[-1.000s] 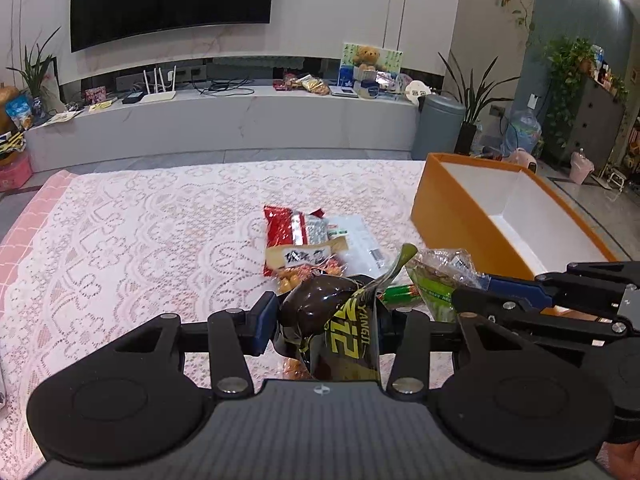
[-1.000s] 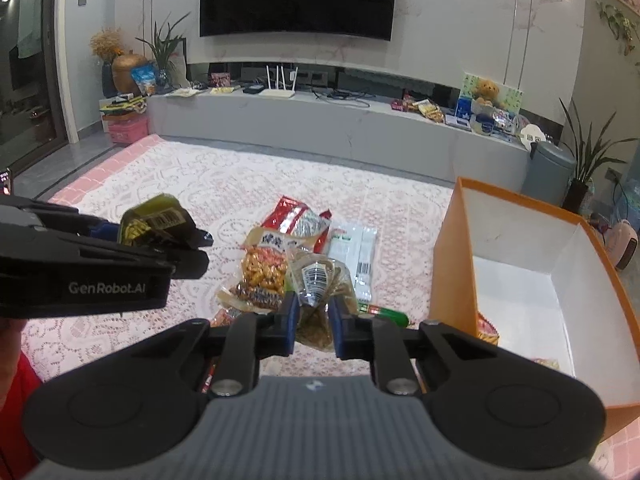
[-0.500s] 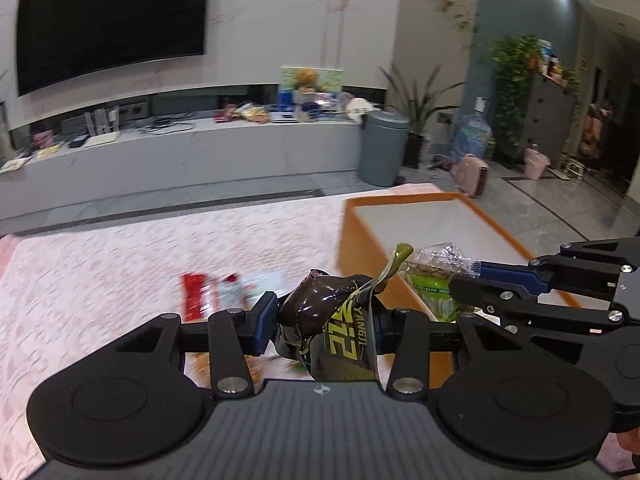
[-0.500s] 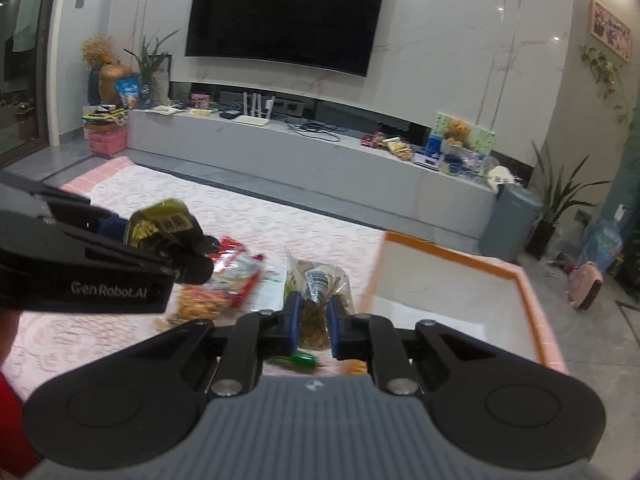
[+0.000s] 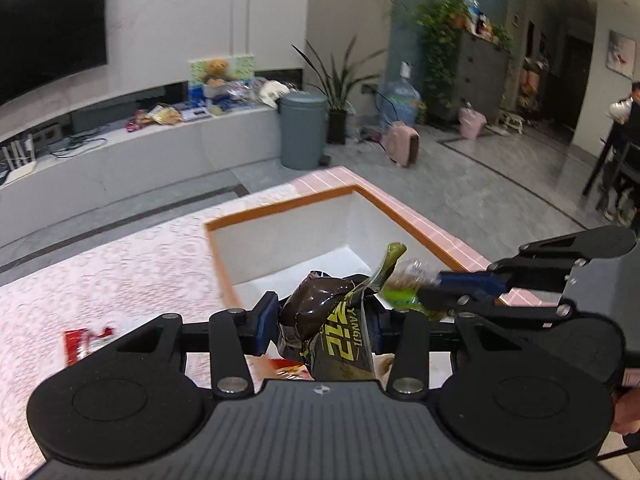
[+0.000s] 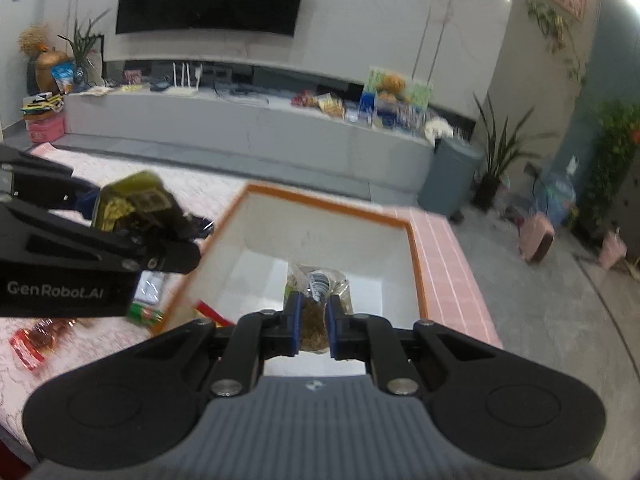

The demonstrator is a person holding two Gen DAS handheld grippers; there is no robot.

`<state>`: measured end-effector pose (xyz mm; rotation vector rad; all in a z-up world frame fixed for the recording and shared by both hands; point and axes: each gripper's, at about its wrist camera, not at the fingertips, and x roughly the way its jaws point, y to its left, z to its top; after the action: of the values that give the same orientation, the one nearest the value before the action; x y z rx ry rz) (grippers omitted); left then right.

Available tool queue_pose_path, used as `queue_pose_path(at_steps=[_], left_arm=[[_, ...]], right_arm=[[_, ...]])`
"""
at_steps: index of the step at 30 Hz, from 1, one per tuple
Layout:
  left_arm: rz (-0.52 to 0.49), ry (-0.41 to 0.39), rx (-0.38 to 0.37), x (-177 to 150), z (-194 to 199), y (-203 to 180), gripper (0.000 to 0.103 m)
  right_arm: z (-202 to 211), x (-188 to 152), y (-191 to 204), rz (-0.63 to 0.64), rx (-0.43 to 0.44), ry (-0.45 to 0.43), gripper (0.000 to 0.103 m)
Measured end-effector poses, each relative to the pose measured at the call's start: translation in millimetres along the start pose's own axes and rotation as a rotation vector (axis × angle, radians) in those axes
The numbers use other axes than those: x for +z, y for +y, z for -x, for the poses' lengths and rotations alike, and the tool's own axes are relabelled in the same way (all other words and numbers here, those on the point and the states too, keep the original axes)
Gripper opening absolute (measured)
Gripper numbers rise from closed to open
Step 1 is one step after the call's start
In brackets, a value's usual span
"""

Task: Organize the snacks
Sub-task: 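Lower both packets into the orange box and open both tools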

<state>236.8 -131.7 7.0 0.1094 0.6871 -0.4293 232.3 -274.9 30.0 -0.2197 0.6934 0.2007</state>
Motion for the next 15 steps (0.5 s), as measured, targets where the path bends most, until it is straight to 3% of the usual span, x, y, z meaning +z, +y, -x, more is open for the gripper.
queue_pose_path(at_steps=[15], left_arm=[[-0.119,0.174,-0.006,-4,-78,-26,0.044]], right_arm=[[-62,-15,-27,0.005,0.061,0.184,0.009]])
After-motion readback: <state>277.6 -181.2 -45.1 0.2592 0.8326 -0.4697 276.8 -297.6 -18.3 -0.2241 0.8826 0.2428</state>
